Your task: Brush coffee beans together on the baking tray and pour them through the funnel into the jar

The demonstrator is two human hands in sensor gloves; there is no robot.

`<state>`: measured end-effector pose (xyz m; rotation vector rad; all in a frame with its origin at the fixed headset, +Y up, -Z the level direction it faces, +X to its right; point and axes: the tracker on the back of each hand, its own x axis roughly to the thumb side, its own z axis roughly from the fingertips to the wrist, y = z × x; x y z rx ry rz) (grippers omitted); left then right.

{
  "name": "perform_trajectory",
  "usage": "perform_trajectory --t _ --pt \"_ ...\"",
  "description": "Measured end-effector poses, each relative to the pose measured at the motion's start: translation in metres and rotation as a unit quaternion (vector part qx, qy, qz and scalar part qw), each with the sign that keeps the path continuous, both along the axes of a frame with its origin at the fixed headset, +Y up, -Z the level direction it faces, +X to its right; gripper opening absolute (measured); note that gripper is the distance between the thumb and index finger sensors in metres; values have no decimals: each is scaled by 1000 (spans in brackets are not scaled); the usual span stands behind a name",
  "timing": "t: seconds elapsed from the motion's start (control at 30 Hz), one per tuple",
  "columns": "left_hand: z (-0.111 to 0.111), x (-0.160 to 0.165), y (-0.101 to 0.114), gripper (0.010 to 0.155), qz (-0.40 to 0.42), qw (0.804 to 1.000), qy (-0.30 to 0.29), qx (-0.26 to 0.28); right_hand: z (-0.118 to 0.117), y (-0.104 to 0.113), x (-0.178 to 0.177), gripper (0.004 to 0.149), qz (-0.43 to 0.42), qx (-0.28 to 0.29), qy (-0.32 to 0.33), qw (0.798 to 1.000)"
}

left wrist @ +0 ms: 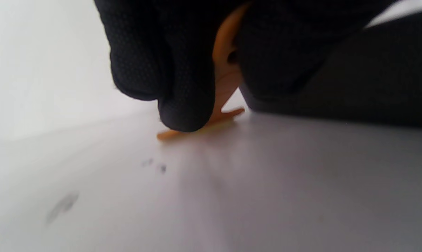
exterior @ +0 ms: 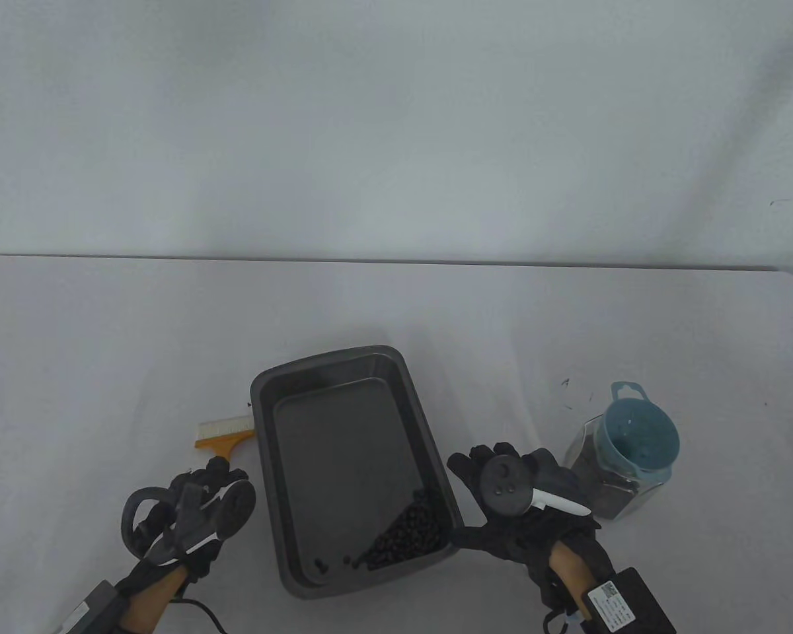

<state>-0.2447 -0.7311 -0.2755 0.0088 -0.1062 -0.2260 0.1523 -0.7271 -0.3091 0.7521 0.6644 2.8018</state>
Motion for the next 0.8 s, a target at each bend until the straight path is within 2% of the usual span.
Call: perform_trajectory --t 0.13,0.23,0.27,0.33,0.43,0.53,0.63,0.73,0.8 --pt "-5 0 -15 48 -4 998 17 -67 0 0 1 95 0 1 0 1000" --pt "-6 -2 -19 53 -5 995 21 -93 0 1 2 95 -1 1 -1 1000" --pt "-7 -3 -20 54 3 993 27 -118 0 1 2 95 -2 1 -2 1000" --pt "-8 -4 -23 65 21 983 45 -178 0 1 2 95 -1 1 -1 1000" --pt "-8 -4 -25 74 23 977 52 -208 0 1 2 95 0 2 -1 1000" --pt "-8 -5 -23 78 13 976 55 -211 0 1 2 95 -2 4 -2 1000" --pt "-10 -8 -12 81 22 979 63 -190 0 2 2 95 -3 5 -3 1000" --pt "-8 -10 15 82 39 990 65 -117 0 1 2 95 -3 4 -4 1000" --pt "-5 -9 32 81 56 993 61 -90 0 1 2 95 -3 3 -4 1000"
